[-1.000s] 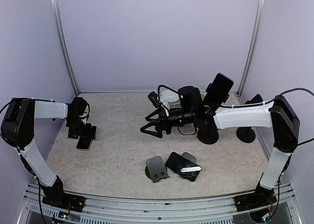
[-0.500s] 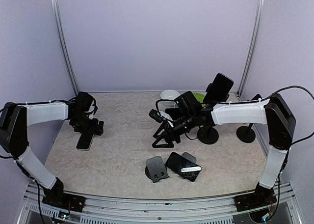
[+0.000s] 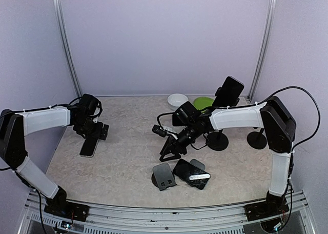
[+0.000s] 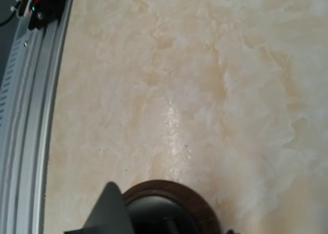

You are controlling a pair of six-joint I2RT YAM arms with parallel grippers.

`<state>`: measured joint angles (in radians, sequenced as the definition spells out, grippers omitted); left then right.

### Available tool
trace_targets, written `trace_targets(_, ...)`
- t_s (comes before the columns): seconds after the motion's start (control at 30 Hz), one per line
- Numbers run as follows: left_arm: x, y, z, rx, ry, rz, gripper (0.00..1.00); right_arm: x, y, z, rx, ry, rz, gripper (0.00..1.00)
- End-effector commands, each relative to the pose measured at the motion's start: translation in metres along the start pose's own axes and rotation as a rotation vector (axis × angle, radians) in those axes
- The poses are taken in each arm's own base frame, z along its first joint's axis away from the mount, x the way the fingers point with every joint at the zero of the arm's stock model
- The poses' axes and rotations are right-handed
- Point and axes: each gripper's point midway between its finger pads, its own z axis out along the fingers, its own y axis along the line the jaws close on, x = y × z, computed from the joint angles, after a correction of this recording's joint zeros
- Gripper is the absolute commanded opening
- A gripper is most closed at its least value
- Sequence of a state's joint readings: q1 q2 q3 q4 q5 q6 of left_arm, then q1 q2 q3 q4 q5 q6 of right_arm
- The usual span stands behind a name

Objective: Remove the phone from the phone stand

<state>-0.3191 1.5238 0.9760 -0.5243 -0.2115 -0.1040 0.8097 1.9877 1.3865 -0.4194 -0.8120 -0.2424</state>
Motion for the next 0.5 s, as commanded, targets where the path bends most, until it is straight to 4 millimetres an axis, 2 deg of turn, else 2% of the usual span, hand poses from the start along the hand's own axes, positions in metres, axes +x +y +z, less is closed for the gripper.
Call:
trace_targets(0.0,-0.019,0.004,-0.018,-0.037,-0.084,0.008,0.99,0.014,0.007,0.015,-0.051,0.054,0.021,0.51)
trace_targets(0.2,-0.031,0.002,-0.034,-0.033,-0.141,0.017,0.99,0.021,0.005,0.02,-0.055,0.083,0.038,0.5)
trace_targets(0.47,-0.04,0.003,-0.046,-0.038,-0.189,0.017,0.99,0.03,0.019,0.031,-0.119,0.124,0.044,0.36)
